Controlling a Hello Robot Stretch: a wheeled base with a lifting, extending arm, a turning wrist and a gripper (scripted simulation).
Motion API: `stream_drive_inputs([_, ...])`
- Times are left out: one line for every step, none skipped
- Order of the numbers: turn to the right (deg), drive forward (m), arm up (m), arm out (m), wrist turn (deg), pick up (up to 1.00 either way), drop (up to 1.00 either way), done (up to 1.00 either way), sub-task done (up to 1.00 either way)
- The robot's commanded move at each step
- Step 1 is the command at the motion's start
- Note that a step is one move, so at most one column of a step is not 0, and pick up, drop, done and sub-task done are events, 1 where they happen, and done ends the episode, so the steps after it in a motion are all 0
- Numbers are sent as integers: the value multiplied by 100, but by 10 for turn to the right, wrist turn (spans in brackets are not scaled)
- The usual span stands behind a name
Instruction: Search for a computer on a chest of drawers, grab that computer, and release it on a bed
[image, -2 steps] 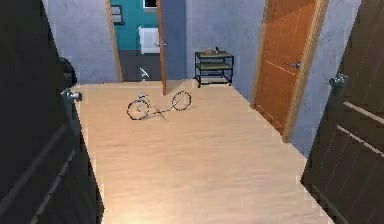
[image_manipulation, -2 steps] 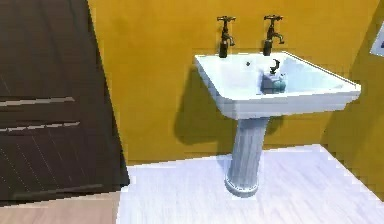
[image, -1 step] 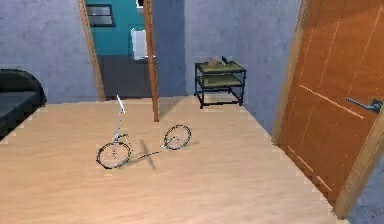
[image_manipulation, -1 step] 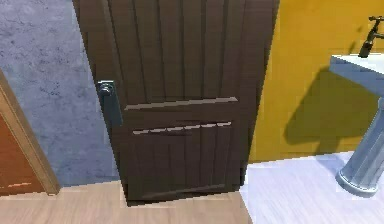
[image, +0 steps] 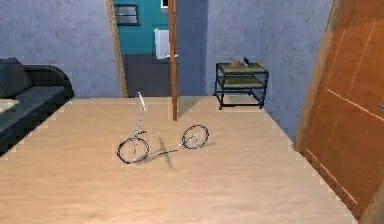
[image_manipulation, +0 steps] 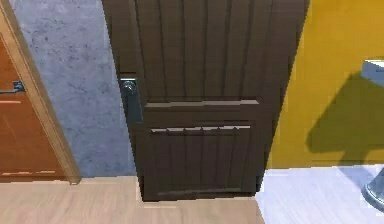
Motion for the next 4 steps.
stream_drive_inputs([0, 50, 0, 0, 0, 0, 0, 0, 0])
stream_drive_inputs([-450, 0, 0, 0, 0, 0, 0, 0, 0])
stream_drive_inputs([-60, 0, 0, 0, 0, 0, 0, 0, 0])
stream_drive_inputs([0, 100, 0, 0, 0, 0, 0, 0, 0])
